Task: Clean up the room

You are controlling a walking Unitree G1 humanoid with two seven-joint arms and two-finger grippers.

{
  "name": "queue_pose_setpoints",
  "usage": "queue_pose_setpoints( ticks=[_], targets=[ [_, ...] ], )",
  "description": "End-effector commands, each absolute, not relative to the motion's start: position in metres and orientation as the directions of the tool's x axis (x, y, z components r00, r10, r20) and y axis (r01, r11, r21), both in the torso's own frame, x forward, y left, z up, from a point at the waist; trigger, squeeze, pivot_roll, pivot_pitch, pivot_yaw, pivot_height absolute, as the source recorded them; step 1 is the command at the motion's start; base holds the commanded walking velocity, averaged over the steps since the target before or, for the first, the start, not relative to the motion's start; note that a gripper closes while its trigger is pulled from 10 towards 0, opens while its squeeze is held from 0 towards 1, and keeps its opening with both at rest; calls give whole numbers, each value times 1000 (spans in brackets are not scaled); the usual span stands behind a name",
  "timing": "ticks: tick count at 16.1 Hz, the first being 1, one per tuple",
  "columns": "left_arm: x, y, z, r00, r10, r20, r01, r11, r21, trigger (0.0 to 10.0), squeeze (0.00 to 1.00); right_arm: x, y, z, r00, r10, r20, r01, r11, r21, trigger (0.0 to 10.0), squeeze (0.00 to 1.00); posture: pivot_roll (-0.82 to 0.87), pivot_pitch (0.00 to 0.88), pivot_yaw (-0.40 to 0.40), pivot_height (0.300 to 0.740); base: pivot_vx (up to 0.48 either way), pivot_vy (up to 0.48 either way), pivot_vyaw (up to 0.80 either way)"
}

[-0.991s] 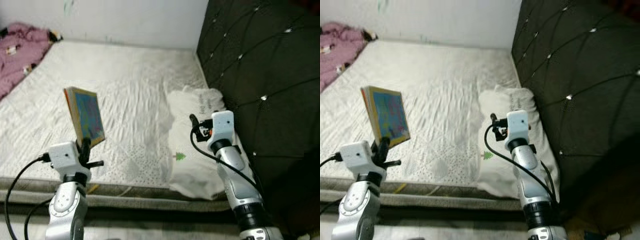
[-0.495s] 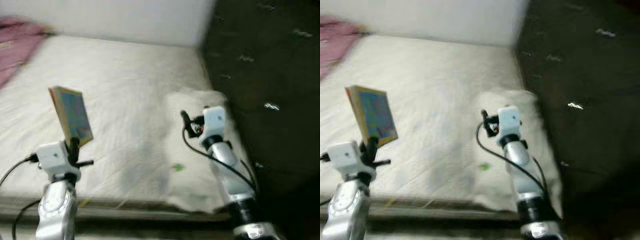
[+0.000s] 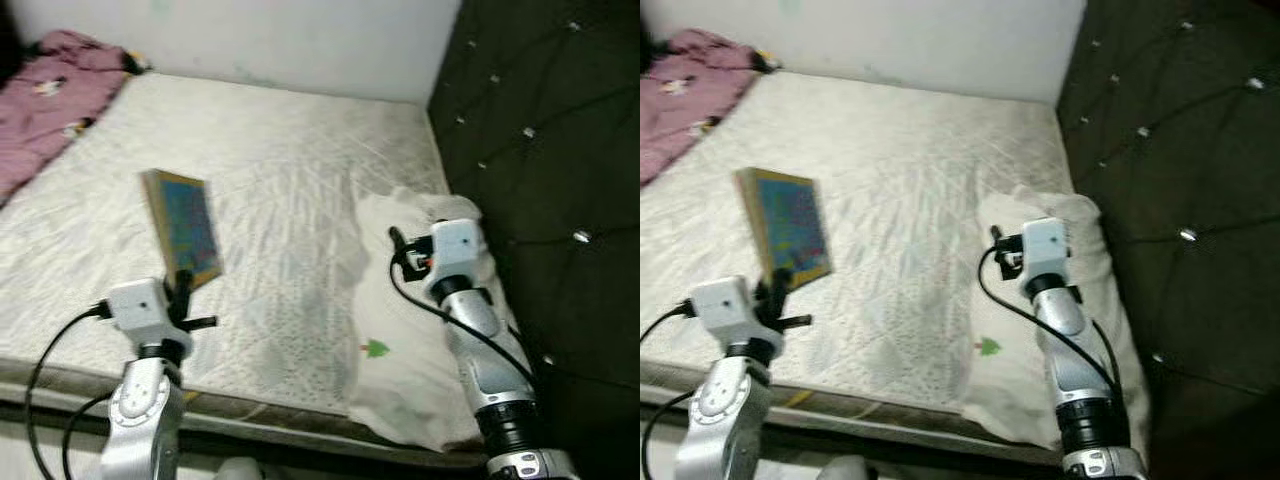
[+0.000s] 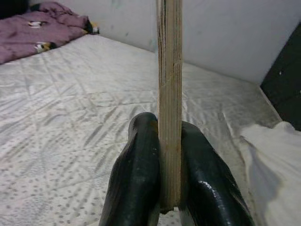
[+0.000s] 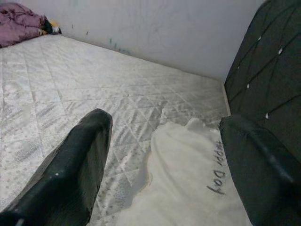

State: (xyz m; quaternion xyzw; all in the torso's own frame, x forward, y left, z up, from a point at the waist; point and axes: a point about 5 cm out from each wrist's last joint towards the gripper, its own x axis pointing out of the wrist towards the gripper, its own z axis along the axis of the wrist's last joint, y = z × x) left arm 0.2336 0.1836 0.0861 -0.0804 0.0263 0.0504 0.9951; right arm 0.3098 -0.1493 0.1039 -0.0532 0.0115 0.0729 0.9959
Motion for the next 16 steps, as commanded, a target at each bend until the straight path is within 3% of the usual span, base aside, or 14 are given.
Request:
queue_pose_setpoints(
  ticks=[1,3,7,9,11,16],
  targets=[
    [236,189,95,993,113,-21,-115,983,-144,10000,0,311,-144,106,987,157,-22,-159,983,-94,10000,0,81,0,-39,740,0,480,0],
    [236,189,95,993,114,-21,-116,982,-146,10000,0,311,-145,107,988,156,-23,-157,983,-94,10000,0,77,0,-39,740,0,373,0],
    [246,198,99,989,148,-13,-148,983,-112,10000,0,312,-146,106,988,154,-32,-156,983,-98,10000,0,77,0,-42,740,0,0,0],
    [245,202,101,992,125,15,-120,977,-177,10000,0,312,-145,106,988,153,-34,-156,983,-98,10000,0,77,0,-42,740,0,0,-800],
    [244,204,101,989,151,9,-148,977,-154,10000,0,312,-145,106,987,156,-36,-158,983,-96,10000,0,77,0,-42,740,0,0,-672],
    [246,201,100,984,180,-15,-180,972,-154,10000,0,312,-145,106,986,161,-36,-164,982,-94,10000,0,77,0,-44,740,0,0,0]
  ],
)
